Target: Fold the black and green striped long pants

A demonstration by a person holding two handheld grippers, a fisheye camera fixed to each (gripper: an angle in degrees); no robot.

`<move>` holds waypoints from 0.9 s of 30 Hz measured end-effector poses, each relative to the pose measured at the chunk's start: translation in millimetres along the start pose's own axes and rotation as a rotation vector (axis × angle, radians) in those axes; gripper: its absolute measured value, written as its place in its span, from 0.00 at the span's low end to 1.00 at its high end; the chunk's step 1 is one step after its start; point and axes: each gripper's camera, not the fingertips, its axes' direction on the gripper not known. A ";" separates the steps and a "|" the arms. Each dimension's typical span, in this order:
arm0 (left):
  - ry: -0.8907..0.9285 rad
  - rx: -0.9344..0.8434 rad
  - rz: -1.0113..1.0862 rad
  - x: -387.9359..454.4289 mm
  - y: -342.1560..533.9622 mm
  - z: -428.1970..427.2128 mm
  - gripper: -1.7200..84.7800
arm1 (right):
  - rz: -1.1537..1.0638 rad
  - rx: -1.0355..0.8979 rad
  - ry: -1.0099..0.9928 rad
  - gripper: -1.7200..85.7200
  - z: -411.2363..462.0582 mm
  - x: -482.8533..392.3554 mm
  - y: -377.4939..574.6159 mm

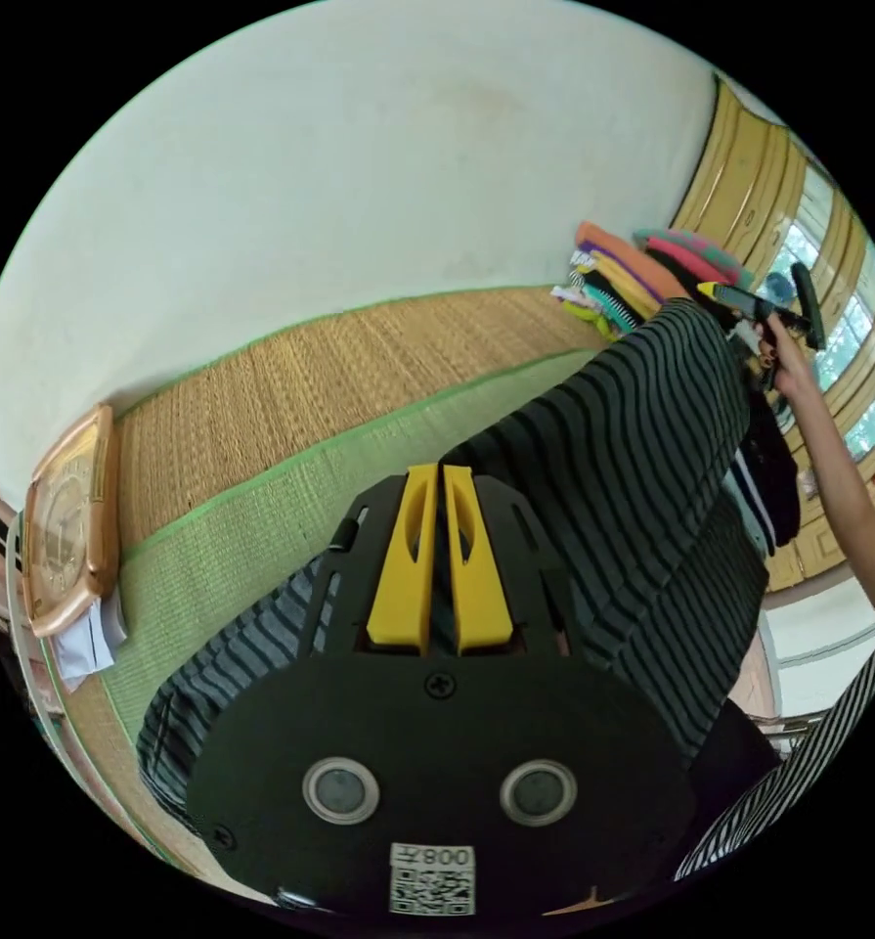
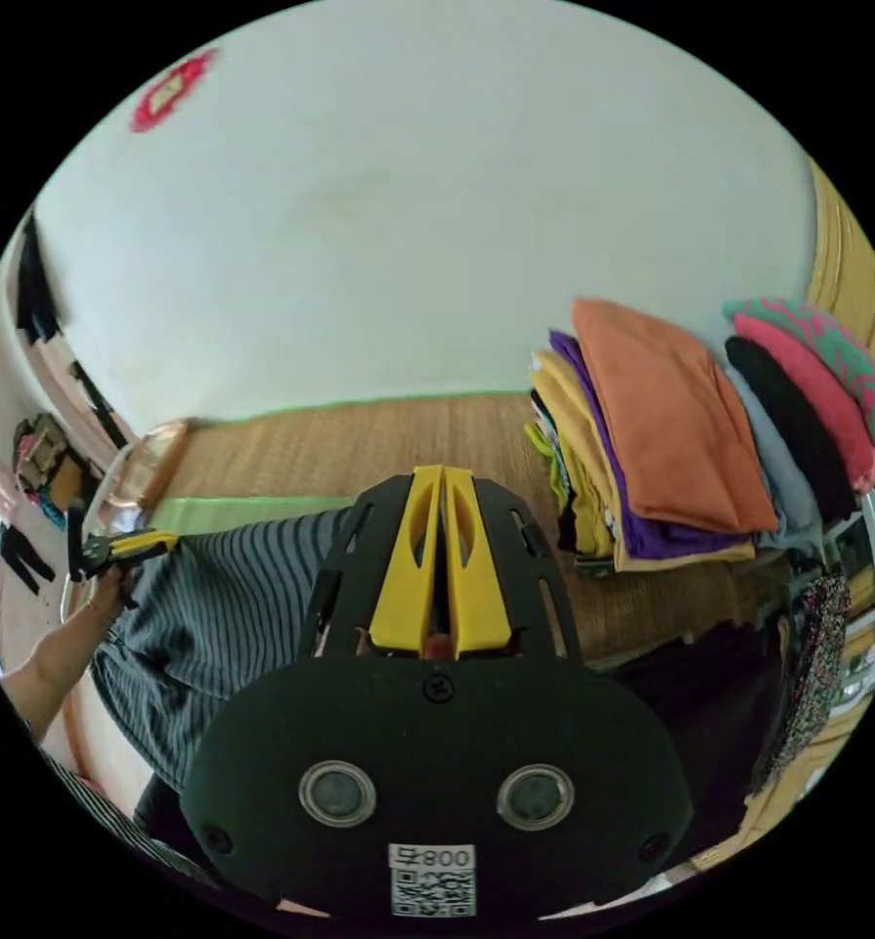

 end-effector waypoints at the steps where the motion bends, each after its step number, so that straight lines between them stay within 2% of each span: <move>1: -0.010 -0.038 -0.026 -2.6 -1.8 13.2 0.02 | 0.046 -0.081 0.028 0.02 25.8 10.8 -3.6; 3: -0.017 -0.066 -0.065 -6.9 -0.8 23.7 0.02 | 0.098 -0.124 -0.049 0.02 47.1 22.7 2.9; 7: 0.134 -0.017 -0.057 -8.0 17.4 21.6 0.02 | -0.042 -0.153 -0.140 0.02 62.6 1.5 50.5; 10: 0.150 -0.065 -0.015 -3.6 33.7 23.1 0.02 | -0.069 -0.246 -0.025 0.03 85.6 -1.2 85.9; 16: 0.312 -0.130 0.085 20.5 48.0 35.3 0.03 | 0.025 -0.381 0.028 0.10 130.0 37.9 90.6; 20: 0.270 -0.234 0.192 48.4 49.4 58.8 0.03 | 0.059 -0.439 0.030 0.11 149.9 50.7 86.3; 22: 0.193 -0.277 0.217 55.9 50.4 68.9 0.03 | 0.082 -0.452 0.004 0.10 152.3 58.3 82.6; 27: 0.168 -0.249 0.249 59.9 51.6 70.2 0.02 | 0.070 -0.456 -0.048 0.05 145.5 71.3 68.8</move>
